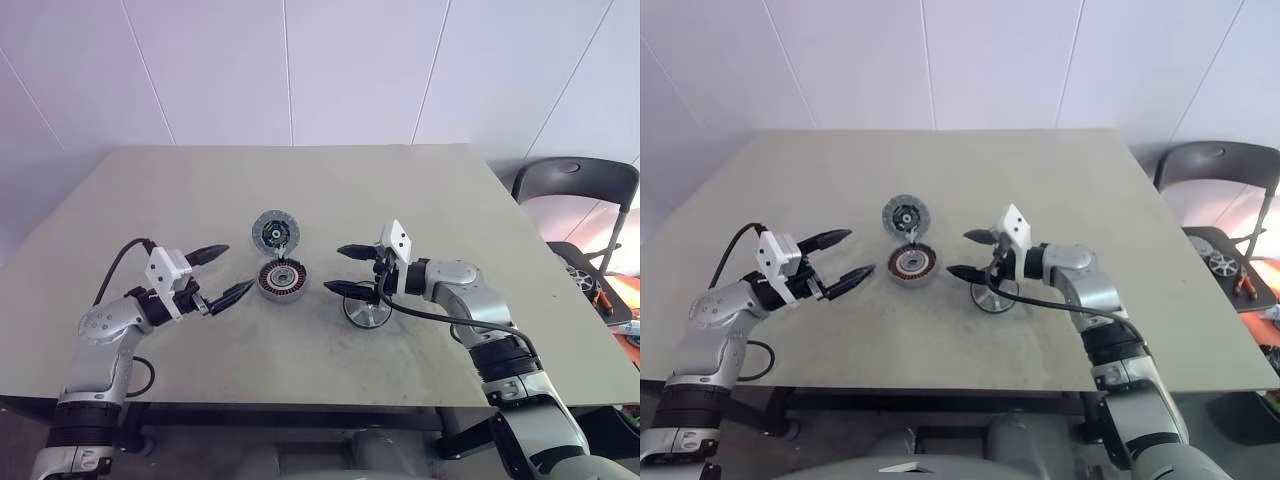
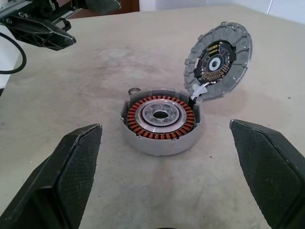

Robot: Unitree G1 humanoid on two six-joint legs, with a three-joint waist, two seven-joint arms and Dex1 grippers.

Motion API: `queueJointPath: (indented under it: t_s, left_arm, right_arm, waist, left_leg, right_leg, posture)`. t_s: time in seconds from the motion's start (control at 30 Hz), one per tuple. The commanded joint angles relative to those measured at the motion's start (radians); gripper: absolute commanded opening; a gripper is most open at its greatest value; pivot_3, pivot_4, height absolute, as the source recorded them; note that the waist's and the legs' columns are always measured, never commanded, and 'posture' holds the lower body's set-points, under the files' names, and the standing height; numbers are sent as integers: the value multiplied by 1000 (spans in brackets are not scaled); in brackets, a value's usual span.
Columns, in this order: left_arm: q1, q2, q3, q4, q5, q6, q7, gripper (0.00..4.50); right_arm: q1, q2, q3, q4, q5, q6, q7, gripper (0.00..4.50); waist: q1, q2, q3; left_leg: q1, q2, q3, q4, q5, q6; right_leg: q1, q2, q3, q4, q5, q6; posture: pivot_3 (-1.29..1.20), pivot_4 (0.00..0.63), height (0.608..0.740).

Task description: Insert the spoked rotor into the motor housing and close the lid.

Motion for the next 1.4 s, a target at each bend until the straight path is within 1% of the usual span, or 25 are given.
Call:
queueJointPath:
  t_s: [0.03, 0.2, 0.3, 0.37, 0.6, 0.77, 0.87, 0.93, 1.07, 1.13, 1.23, 1.4]
  left_arm:
    - [-8, 9, 17, -42, 2, -4, 13, 4452]
    - [-11, 11, 35, -6, 33, -18, 67, 4452]
    - [-7, -12, 26, -25, 39, -16, 102, 4452]
    - [7, -11, 27, -29, 39, -19, 103, 4452]
    - [26, 24, 62, 20, 70, -55, 123, 4452]
    - [21, 39, 80, 77, 103, -43, 166, 4452]
    - [-14, -22, 101, 189, 84, -43, 234, 4452]
    - [-6, -38, 60, 241, 152, -70, 262, 4452]
    - [-6, -99, 51, 215, 119, -44, 262, 4452]
    - [-23, -115, 27, 246, 151, -48, 272, 4452]
    - [-64, -151, 13, 260, 146, -34, 276, 4452]
    - [-101, -157, -19, 305, 189, -4, 289, 4452]
  right_arm:
    - [-41, 9, 3, -8, -2, -17, 3, 4500]
    - [-58, 38, 53, -3, -39, -38, -5, 4500]
    - [-75, 69, 67, 9, -42, -48, -1, 4500]
    - [-91, 90, 79, 22, -51, -55, -8, 4500]
    - [-143, 161, 135, 100, -120, -121, -28, 4500]
    - [-178, 208, 152, 163, -168, -159, -75, 4500]
    - [-174, 218, 149, 165, -162, -157, -69, 4500]
    - [-169, 218, 147, 167, -164, -159, -71, 4500]
    - [-164, 223, 142, 161, -164, -159, -86, 4500]
    - [-168, 226, 141, 171, -175, -172, -108, 4500]
    - [-166, 234, 140, 172, -176, -176, -121, 4500]
    - [-157, 243, 138, 156, -170, -177, -135, 4500]
  waist:
    - [0, 0, 0]
    - [-1, 0, 0]
    - [0, 0, 0]
    - [0, 0, 0]
    - [-1, 0, 0]
    - [-1, 0, 0]
    - [2, 0, 0]
    - [0, -1, -1]
    - [1, -1, -1]
    - [1, -1, -1]
    - [2, -1, -1]
    - [-3, -1, -1]
  left_leg:
    - [0, 0, 0, 0, 0, 0]
    - [0, 0, 0, 0, 0, 0]
    - [0, 0, 0, 0, 0, 0]
    - [0, 0, 0, 0, 0, 0]
    - [1, 0, 0, 0, 0, 0]
    - [1, 0, 0, 0, 0, 0]
    - [1, 0, -1, 0, 0, 0]
    - [0, 0, -1, 0, 0, 0]
    - [0, 0, -1, 0, 0, 0]
    - [0, 0, -1, 0, 0, 0]
    - [1, 0, -1, 0, 0, 0]
    - [1, 0, -1, 1, 0, 0]
  right_leg:
    - [0, 0, 0, 0, 0, 0]
    - [0, 0, 0, 0, 0, 0]
    - [0, 0, 0, 1, 0, 0]
    - [0, 0, 0, 1, 0, 0]
    - [-1, 0, 0, 2, 0, 0]
    - [-1, 0, 0, 2, 0, 0]
    - [0, 0, 0, 2, 0, 0]
    - [0, 0, -1, 2, 0, 0]
    - [0, 0, 0, 2, 0, 0]
    - [-1, 0, -1, 3, 0, 0]
    - [0, 0, -1, 4, 0, 0]
    - [0, 0, 0, 4, 0, 0]
  posture:
    - [0, 0, 740]
    - [0, 0, 740]
    - [0, 0, 740]
    - [0, 0, 740]
    - [0, 0, 740]
    - [0, 0, 740]
    - [0, 0, 740]
    - [0, 0, 740]
    - [0, 0, 740]
    - [0, 0, 740]
    - [0, 0, 740]
    - [0, 0, 740]
